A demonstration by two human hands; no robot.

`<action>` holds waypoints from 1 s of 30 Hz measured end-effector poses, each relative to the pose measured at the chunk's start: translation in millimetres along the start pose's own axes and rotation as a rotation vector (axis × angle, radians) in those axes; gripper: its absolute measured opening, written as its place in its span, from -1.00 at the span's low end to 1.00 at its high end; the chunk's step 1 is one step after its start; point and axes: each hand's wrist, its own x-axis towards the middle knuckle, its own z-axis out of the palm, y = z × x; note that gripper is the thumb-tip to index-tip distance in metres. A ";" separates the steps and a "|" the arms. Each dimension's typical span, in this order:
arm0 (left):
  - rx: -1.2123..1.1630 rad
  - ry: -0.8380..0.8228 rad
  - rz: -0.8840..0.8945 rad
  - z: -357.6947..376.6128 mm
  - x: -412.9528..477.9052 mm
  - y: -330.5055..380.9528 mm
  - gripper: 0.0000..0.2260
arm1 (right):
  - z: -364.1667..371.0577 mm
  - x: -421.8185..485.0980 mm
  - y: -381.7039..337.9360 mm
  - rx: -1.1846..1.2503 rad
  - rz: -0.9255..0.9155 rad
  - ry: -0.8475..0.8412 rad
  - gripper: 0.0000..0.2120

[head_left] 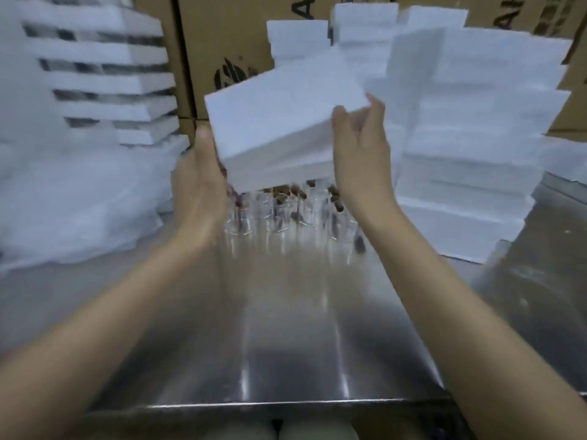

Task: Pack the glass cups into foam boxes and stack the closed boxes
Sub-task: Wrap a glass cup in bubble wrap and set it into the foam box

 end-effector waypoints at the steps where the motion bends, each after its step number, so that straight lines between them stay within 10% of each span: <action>1: 0.030 0.060 -0.022 -20.9 -5.5 -21.9 -0.37 | 21.6 -17.1 4.9 -0.046 -0.033 -0.037 -0.51; 10: 0.147 -0.100 0.056 -63.0 0.9 -96.1 -0.51 | 70.0 -58.3 69.2 0.124 0.159 -0.116 -0.78; 17: -0.016 -0.218 0.029 -53.9 15.3 -110.0 -0.67 | 73.3 -52.7 94.5 0.336 0.023 -0.128 -0.48; 21: -0.123 -0.252 -0.183 -50.3 30.3 -114.1 -0.56 | 65.3 -45.8 101.0 0.263 -0.077 -0.279 -0.18; 26: -0.285 -0.371 -0.321 -66.6 35.7 -134.1 -0.89 | 34.0 -36.4 91.9 0.099 -0.151 -0.570 -0.47; 30: -0.316 -0.393 -0.394 -67.6 41.4 -127.2 -0.74 | 20.9 -23.6 81.5 -0.094 -0.239 -0.866 -0.64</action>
